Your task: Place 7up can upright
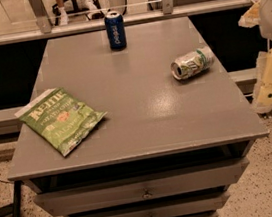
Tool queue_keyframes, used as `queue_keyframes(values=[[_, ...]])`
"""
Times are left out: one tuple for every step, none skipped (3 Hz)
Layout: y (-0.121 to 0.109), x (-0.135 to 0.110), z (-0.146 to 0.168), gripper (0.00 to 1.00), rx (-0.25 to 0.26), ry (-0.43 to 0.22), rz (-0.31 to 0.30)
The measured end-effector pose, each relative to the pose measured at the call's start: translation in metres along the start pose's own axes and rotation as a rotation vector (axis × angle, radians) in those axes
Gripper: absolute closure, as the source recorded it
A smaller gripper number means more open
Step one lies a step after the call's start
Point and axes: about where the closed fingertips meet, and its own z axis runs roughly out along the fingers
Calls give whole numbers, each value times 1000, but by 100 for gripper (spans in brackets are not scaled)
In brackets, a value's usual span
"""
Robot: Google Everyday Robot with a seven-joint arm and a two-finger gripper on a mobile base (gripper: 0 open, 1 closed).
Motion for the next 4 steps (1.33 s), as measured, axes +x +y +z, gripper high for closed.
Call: queue_keyframes(values=[[0, 0, 0, 0, 0, 0, 0], [-19, -6, 10, 0, 34, -62, -9], [-65, -19, 33, 0, 87, -135, -40], [-104, -39, 66, 0, 77, -193, -62]])
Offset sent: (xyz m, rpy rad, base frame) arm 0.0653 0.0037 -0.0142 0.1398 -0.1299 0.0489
